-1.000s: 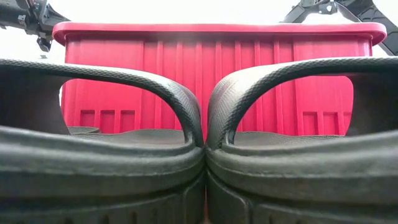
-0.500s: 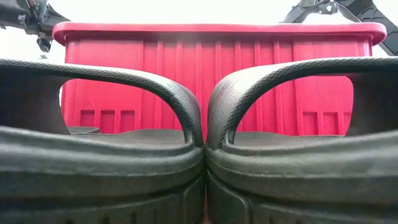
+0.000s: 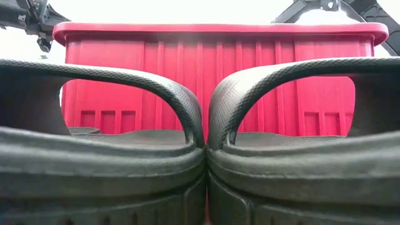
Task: Pick and place slides into bin
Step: Put the black slides into the red bin
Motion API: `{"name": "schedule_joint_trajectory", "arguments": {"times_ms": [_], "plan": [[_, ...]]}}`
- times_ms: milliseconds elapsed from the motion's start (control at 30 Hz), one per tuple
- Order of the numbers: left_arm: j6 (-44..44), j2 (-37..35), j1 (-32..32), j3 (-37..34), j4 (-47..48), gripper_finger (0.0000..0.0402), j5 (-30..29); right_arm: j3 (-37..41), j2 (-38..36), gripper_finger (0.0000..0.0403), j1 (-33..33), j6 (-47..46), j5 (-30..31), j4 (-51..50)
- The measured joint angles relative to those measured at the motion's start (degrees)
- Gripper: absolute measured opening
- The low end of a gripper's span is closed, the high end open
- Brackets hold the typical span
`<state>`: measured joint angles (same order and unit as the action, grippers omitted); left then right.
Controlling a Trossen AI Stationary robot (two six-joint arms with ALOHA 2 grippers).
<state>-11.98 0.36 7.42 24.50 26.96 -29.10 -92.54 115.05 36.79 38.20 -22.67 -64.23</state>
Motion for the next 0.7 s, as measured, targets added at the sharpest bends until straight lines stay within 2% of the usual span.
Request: {"name": "schedule_joint_trajectory", "arguments": {"times_ms": [200, 467, 633, 700], "plan": [[0.1, 0.0, 0.0, 0.0, 0.0, 0.0031, 0.0, -2.8, -6.2, 0.0181, -1.0, -2.5, -1.2, 2.9], [1.2, 0.0, 0.0, 0.0, 0.1, 0.0031, 0.0, -2.9, -16.2, 0.0166, -0.3, -4.8, -1.6, 10.1], [1.6, 0.0, 0.0, 0.0, 0.3, 0.0031, 0.0, -2.9, -15.6, 0.0144, -0.3, -5.2, -6.2, 10.8], [1.3, 0.0, 0.0, 0.0, 0.3, 0.0031, 0.0, -2.9, -14.1, 0.0135, -0.5, -4.8, -5.9, 8.9]]}}
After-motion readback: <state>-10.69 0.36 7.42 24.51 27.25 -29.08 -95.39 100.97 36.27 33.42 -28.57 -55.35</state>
